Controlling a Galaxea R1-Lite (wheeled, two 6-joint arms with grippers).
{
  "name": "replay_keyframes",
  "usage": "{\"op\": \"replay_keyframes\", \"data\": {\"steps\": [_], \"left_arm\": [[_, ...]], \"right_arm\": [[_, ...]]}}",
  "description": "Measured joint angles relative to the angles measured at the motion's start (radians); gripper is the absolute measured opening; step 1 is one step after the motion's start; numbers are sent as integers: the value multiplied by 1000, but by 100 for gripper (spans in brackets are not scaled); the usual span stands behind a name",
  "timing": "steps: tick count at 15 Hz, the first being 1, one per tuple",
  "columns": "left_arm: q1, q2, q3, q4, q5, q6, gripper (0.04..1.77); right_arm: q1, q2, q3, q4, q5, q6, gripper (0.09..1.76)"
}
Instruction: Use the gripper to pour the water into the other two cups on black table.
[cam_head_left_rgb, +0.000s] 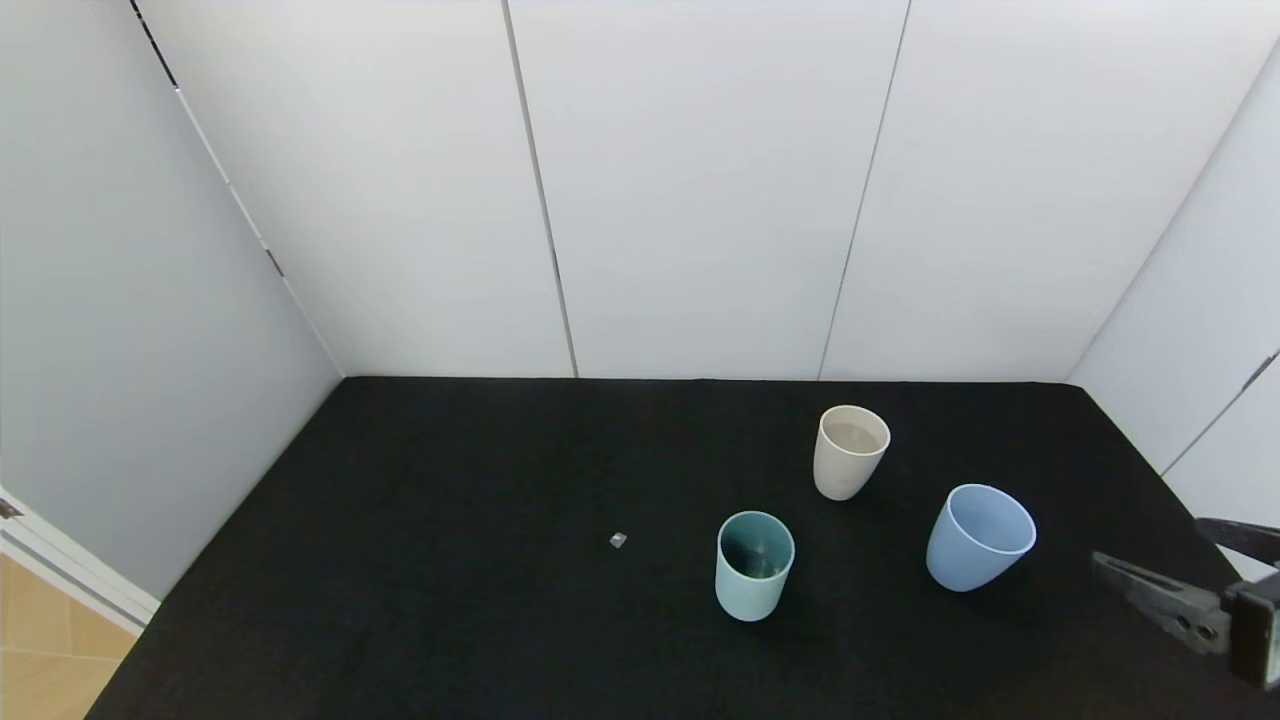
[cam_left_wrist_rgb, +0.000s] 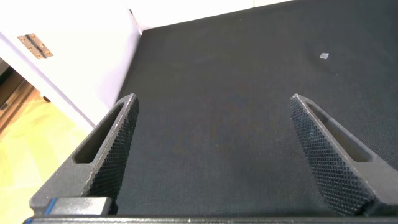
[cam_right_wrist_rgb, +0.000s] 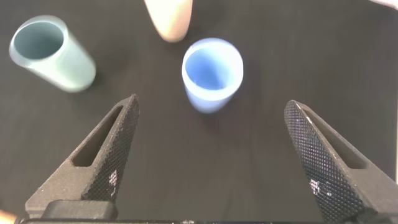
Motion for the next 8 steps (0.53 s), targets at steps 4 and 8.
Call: {"op": "replay_keyframes", "data": {"steps": [4,8], "left_arm": [[0,0,0,0,0,0,172],[0,0,0,0,0,0,172]], "right_arm": [[-11,-234,11,203,-9,1,170],[-31,-441,23,349,-11,0,170]]}}
